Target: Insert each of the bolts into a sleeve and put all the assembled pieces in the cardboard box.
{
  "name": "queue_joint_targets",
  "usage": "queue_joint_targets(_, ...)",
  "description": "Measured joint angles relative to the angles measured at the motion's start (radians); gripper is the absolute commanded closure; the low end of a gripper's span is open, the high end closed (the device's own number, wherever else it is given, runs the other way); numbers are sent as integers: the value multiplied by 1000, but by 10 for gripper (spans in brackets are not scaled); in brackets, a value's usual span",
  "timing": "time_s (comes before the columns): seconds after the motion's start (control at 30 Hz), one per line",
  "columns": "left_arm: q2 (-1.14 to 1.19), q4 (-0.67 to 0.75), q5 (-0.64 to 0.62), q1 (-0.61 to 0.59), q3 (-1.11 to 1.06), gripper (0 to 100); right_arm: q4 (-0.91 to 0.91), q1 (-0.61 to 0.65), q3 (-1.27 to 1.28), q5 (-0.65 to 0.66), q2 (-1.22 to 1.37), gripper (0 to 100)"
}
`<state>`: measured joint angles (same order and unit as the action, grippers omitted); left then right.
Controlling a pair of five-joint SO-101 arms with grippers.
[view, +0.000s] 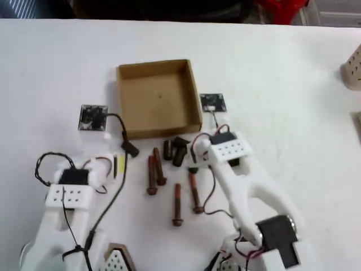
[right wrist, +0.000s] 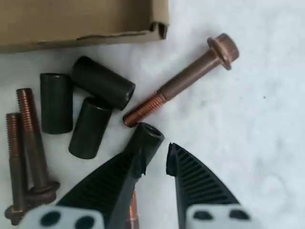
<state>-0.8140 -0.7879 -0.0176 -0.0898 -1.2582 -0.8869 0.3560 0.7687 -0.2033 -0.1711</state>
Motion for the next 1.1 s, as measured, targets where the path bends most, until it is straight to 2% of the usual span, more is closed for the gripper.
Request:
queue_joint_targets(0.3,0,0,0,0,0,816,-46,49,-121,-64,104,916)
queue_joint_targets(0.5,0,0,0,0,0,816,-72,55,-126,-64,104,798)
queue_joint_targets(0.77,0,0,14,0,0,816,-101,55,-127,-66,104,896)
queue_joint_targets(1.03,0,0,15,0,0,816,-104,112,-127,-66,115,893)
queue_joint_targets(1.1,0,0,15,0,0,816,-104,123,-129,-66,137,865)
